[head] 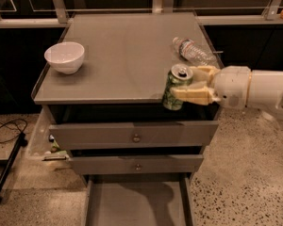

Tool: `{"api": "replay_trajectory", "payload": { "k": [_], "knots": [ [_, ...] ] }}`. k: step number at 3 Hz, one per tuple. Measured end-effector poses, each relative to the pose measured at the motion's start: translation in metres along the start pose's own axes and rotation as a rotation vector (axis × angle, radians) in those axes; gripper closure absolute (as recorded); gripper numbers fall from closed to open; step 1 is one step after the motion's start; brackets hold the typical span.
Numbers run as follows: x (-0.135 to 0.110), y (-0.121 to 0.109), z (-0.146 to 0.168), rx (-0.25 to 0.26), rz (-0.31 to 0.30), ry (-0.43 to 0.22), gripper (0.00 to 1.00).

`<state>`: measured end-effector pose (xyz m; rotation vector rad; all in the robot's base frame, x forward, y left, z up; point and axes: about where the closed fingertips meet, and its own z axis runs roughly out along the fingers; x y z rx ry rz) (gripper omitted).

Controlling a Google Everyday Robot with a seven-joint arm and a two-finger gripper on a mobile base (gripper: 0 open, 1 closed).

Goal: Place green can into bottom drawer

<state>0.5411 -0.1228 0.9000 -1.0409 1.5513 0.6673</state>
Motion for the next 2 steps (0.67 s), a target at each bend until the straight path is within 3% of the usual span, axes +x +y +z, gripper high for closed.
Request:
{"api": "replay_trajectory", "payload": {
  "k": [1, 2],
  "knots": [
    [0.046, 0.026, -0.007, 0.049, 0.048, 0.052, 1.00],
    [0.081, 0.047, -0.011, 0.079, 0.061, 0.145, 1.00]
  ]
}}
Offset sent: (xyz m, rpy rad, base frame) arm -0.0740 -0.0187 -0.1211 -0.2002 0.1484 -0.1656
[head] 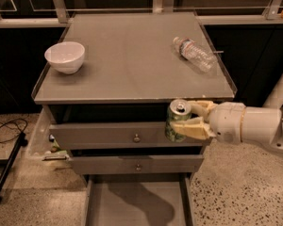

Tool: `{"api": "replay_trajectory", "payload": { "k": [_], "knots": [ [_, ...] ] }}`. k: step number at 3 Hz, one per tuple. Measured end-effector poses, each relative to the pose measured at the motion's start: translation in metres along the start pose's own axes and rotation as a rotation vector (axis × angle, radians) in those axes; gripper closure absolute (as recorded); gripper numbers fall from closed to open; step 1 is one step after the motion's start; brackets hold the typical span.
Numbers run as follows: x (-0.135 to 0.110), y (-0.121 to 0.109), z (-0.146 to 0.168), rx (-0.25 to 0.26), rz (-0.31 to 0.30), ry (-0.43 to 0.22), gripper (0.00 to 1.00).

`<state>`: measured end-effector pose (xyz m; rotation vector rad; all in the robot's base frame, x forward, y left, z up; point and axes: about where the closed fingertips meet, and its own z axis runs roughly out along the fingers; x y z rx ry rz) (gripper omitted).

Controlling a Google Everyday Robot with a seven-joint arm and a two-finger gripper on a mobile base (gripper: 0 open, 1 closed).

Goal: Place green can into bottom drawer

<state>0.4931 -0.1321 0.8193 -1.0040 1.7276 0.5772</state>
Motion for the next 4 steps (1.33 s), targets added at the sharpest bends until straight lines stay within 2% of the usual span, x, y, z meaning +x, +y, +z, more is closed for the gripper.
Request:
{"api": "replay_trajectory", "payload": {
  "k": [1, 2, 3, 4],
  "knots": [
    [0.013, 0.005, -0.001, 0.012, -0.012, 0.082, 1.00],
    [0.013, 0.005, -0.001, 0.013, -0.012, 0.085, 1.00],
    [0.025, 0.011, 0.011, -0.012, 0.015, 0.094, 1.00],
    [0.079, 0.031, 0.032, -0.053, 0.067, 0.137, 1.00]
  ]
}}
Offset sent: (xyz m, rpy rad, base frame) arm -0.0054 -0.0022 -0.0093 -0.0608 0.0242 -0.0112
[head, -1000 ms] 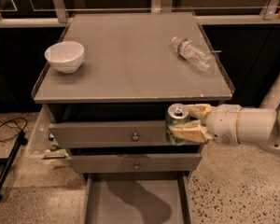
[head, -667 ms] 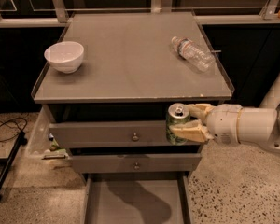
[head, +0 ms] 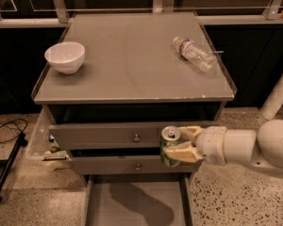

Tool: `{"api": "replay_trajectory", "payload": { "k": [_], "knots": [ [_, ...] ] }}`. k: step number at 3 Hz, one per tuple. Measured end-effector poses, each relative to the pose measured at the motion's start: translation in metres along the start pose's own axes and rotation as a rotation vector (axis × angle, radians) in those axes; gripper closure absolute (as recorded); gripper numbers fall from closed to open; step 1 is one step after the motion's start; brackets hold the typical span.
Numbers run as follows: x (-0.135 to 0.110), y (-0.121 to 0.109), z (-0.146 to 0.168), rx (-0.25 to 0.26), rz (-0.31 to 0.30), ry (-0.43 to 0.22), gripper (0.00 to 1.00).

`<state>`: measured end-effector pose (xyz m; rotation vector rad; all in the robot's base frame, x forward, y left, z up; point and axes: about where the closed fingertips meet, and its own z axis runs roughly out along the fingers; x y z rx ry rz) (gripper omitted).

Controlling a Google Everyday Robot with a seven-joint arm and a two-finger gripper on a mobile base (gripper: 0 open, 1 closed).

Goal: Place green can into bottom drawer

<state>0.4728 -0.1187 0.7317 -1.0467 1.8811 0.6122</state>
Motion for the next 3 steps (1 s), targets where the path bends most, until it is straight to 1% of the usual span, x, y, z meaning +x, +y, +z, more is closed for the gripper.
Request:
{"api": "replay_trajectory", "payload": {
  "k": [1, 2, 3],
  "knots": [
    [0.065, 0.016, 0.028, -0.029, 0.036, 0.049, 1.00],
    [0.123, 0.026, 0.054, -0.040, 0.033, 0.095, 1.00],
    [0.165, 0.029, 0.077, -0.052, 0.032, 0.140, 1.00]
  ]
}}
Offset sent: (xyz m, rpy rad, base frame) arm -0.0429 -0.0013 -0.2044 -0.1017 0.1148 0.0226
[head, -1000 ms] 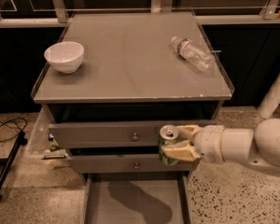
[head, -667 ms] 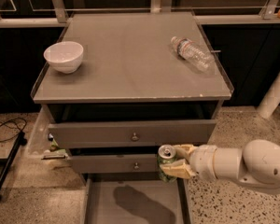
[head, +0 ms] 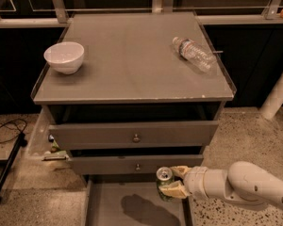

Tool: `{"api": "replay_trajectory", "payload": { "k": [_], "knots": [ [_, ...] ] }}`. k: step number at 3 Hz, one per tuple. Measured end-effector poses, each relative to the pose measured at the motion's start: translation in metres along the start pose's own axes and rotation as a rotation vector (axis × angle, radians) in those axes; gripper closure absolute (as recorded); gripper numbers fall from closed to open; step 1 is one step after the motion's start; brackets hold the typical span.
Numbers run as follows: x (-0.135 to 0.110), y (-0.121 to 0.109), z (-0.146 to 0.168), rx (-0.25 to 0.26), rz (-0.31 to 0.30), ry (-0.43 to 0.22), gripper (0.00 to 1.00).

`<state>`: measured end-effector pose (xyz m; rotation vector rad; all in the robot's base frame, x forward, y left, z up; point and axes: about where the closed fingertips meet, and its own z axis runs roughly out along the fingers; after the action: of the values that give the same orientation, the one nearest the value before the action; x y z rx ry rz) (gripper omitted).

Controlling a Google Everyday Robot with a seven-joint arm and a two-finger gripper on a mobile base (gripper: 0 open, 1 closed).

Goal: Place green can into bottom drawer

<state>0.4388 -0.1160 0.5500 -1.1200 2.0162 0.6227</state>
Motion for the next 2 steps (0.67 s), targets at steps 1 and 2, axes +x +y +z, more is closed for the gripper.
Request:
{"api": "replay_trajectory", "payload": {
  "k": [1, 2],
  "knots": [
    [0.0495, -0.0115, 0.0346, 0.018, 0.055, 0.056, 1.00],
    [0.0496, -0.0105, 0.0358, 0.018, 0.053, 0.055, 1.00]
  ]
}}
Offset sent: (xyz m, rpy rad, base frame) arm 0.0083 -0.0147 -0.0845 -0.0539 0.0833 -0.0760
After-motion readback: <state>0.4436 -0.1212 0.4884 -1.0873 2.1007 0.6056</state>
